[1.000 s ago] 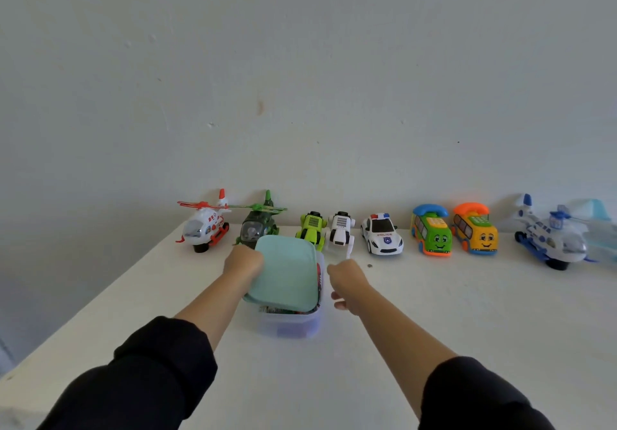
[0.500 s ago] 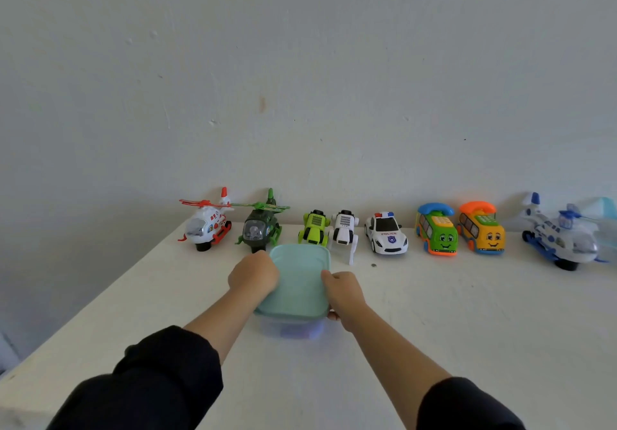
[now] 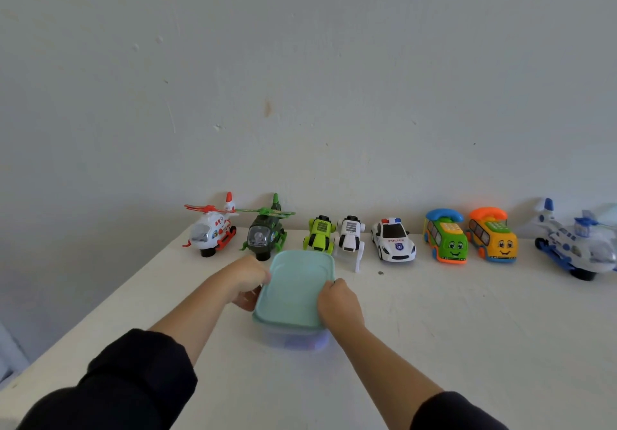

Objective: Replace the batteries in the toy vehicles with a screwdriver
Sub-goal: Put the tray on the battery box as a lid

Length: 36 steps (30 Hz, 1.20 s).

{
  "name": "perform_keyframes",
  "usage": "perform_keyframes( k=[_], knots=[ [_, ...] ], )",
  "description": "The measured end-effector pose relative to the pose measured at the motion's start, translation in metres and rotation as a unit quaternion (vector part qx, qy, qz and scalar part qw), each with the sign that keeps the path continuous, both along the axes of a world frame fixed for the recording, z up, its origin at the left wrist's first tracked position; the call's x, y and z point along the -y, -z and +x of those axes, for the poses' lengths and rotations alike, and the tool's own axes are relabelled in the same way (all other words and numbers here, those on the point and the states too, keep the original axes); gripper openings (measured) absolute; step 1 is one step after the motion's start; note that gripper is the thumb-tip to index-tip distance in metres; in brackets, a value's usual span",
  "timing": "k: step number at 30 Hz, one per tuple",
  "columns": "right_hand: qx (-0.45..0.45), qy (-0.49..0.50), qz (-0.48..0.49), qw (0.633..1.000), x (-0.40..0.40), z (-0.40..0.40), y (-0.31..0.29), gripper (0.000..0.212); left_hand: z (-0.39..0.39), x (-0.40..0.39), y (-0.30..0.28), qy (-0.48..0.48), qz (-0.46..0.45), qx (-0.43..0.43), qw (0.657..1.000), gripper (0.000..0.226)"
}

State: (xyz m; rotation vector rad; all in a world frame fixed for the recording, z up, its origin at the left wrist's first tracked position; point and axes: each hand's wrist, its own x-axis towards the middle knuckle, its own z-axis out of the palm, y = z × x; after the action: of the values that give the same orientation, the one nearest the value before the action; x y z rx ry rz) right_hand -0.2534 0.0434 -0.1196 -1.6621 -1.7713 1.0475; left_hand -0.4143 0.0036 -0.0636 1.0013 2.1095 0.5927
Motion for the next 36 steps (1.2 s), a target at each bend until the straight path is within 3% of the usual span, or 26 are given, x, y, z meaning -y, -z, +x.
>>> perform_keyframes(
  k=[2,5,9,13,16,20,24,27,29,32,34,36],
  knots=[
    [0.009,0.0,0.0,1.0,0.001,-0.001,-0.001,0.035,0.008,0.005,-0.004,0.028,-0.062,-0.017,0.998,0.029],
    [0.021,0.013,0.002,1.0,0.001,-0.002,0.0,0.035,0.024,0.004,0.005,-0.028,-0.067,-0.03,0.997,0.023],
    [0.042,0.009,0.012,0.999,0.001,-0.004,0.001,0.034,0.04,0.005,0.036,-0.056,-0.008,-0.26,0.964,0.035],
    [0.062,-0.013,0.01,0.998,0.002,-0.002,-0.002,0.031,0.031,0.008,0.051,-0.069,0.062,-0.245,0.965,0.031],
    [0.096,-0.039,-0.001,0.995,0.003,-0.002,-0.006,0.031,0.024,0.005,0.049,-0.008,0.069,-0.259,0.963,0.032],
    [0.182,-0.033,0.06,0.981,0.003,0.01,-0.016,0.06,0.022,0.009,0.041,0.129,0.042,-0.323,0.937,0.031],
    [0.278,-0.036,0.109,0.954,-0.02,0.047,-0.034,0.039,0.044,0.009,0.031,0.263,0.05,-0.368,0.89,0.03],
    [0.26,-0.109,0.027,0.959,-0.036,0.068,-0.026,0.048,0.072,-0.001,0.03,0.291,0.072,-0.361,0.883,0.027],
    [0.265,-0.111,0.015,0.958,-0.044,0.082,-0.019,0.05,0.088,-0.011,0.036,0.216,0.09,-0.311,0.921,0.026],
    [0.246,-0.093,0.01,0.965,-0.051,0.099,-0.014,0.046,0.096,-0.027,0.045,0.07,0.078,-0.21,0.972,0.053],
    [0.24,-0.078,0.026,0.967,-0.051,0.105,-0.012,0.045,0.095,-0.034,0.046,0.019,0.067,-0.152,0.986,0.075],
    [0.242,-0.067,0.038,0.967,-0.053,0.109,-0.01,0.043,0.095,-0.039,0.048,0.0,0.068,-0.116,0.991,0.079]
  ],
)
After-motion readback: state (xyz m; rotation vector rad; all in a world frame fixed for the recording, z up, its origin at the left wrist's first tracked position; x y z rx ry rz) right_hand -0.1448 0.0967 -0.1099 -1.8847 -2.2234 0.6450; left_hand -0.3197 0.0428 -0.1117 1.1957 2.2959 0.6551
